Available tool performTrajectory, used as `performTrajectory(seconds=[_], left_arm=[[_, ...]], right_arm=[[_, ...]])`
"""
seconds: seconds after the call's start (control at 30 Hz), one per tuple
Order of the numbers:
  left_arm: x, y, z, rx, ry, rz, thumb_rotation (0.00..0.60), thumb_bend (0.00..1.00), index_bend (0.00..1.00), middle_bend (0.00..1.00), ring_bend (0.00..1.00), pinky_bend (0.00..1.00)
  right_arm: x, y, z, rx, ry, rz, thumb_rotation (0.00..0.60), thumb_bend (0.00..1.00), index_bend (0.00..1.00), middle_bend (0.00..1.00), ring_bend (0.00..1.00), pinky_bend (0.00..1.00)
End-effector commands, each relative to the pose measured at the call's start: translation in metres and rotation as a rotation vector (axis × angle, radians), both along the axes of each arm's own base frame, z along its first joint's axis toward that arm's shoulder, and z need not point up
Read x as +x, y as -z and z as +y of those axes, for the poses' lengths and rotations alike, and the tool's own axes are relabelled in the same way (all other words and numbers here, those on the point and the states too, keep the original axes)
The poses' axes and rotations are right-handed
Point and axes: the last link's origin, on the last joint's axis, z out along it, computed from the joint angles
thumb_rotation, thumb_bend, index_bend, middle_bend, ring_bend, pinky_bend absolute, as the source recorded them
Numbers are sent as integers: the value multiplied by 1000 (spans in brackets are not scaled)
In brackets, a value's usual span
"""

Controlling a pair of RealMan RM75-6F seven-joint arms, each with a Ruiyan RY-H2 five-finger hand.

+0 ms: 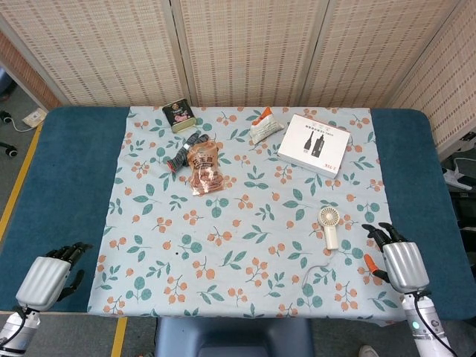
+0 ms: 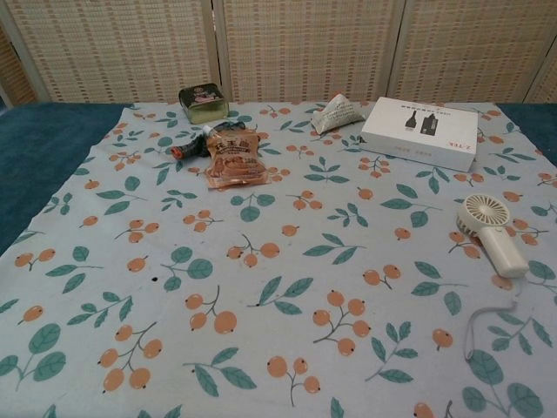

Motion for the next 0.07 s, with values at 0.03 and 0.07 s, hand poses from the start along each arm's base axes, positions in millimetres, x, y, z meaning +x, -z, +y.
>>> performTrajectory(seconds=[0.03,0.07], left_arm=[[0,1,0,-7,2,2,600,493,224,248,325,485],[0,1,0,-9,3,2,600,492,224,248,325,485]], right_arm=[[2,0,4,2,-9,-10,600,237,182,341,160,477],[2,-1,4,3,-9,-11,600,237,180,341,160,477]])
